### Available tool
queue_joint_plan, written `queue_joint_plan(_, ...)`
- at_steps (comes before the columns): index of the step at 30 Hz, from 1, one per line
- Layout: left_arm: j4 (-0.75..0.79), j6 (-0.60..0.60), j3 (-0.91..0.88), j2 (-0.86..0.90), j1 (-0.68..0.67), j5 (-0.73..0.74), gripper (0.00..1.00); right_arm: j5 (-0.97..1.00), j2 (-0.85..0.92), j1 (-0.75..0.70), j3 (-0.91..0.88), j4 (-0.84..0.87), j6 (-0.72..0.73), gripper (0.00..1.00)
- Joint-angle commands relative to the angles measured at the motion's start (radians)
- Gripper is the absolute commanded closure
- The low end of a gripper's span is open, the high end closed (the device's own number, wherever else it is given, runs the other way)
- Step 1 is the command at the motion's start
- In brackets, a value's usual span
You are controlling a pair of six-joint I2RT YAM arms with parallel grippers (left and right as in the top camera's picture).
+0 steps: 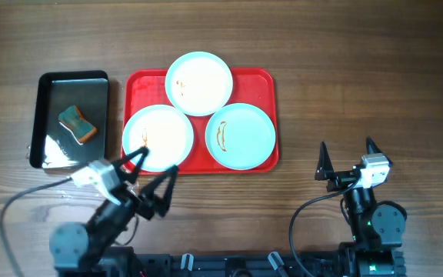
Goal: Clean dirty plates on tray and stack at the side
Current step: 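Lower the left gripper and grasp the green-orange sponge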
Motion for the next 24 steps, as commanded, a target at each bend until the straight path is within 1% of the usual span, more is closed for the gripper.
queue_joint_plan(1,-0.304,0.275,0.349,0.282,-0.003,-0.347,0.0,0.007,-0.004,-0.005,-0.001,0.002,-0.017,0.0)
queue_joint_plan(2,-0.428,0.307,0.475,0.411,-0.003,-0.404,0.0,0.007,-0.004,-0.005,-0.001,0.002,-0.017,0.0)
queue_joint_plan(3,-0.584,0.324,0.638,0.585,-0.003,-0.471,0.0,0.007,-0.004,-0.005,-0.001,0.002,-0.017,0.0)
queue_joint_plan(5,-0.782,0.323,0.861,0.819,-0.003,-0.556,0.0,0.007,-0.004,-0.005,-0.001,0.002,-0.017,0.0)
queue_joint_plan(6,-0.869,0.323,0.978,0.935,-0.003,-0.563,0.0,0.007,-0.004,-0.005,-0.001,0.002,-0.017,0.0)
queue_joint_plan(9,-1.043,0.323,1.225,1.181,-0.003,-0.525,0.0,0.007,-0.004,-0.005,-0.001,0.002,-0.017,0.0)
queue_joint_plan(10,-1.106,0.33,1.295,1.268,-0.003,-0.578,0.0,0.007,-0.004,-0.005,-0.001,0.002,-0.017,0.0)
queue_joint_plan(12,-1.121,0.29,1.347,1.354,0.005,-0.7,0.0,0.007,-0.004,-0.005,-0.001,0.002,-0.017,0.0)
queue_joint_plan(13,-1.133,0.164,1.361,1.407,0.031,-0.837,0.0,0.007,-0.004,-0.005,-0.001,0.002,-0.017,0.0)
queue_joint_plan(14,-1.147,0.044,1.361,1.439,0.066,-0.918,0.0,0.007,-0.004,-0.005,-0.001,0.002,-0.017,0.01)
queue_joint_plan(15,-1.157,-0.036,1.361,1.472,0.106,-0.94,0.0,0.007,-0.004,-0.005,-0.001,0.002,-0.017,0.0)
queue_joint_plan(16,-1.156,-0.08,1.361,1.499,0.146,-0.919,0.0,0.007,-0.004,-0.005,-0.001,0.002,-0.017,0.0)
queue_joint_plan(19,-1.138,-0.09,1.361,1.584,0.252,-0.755,0.0,0.007,-0.004,-0.005,-0.001,0.002,-0.017,0.0)
queue_joint_plan(20,-1.141,-0.09,1.361,1.606,0.276,-0.741,0.0,0.007,-0.004,-0.005,-0.001,0.002,-0.017,0.0)
queue_joint_plan(22,-1.13,-0.09,1.361,1.645,0.325,-0.769,0.0,0.007,-0.004,-0.005,-0.001,0.002,-0.017,0.0)
queue_joint_plan(24,-1.118,-0.09,1.361,1.68,0.355,-0.764,0.0,0.007,-0.004,-0.005,-0.001,0.002,-0.017,0.0)
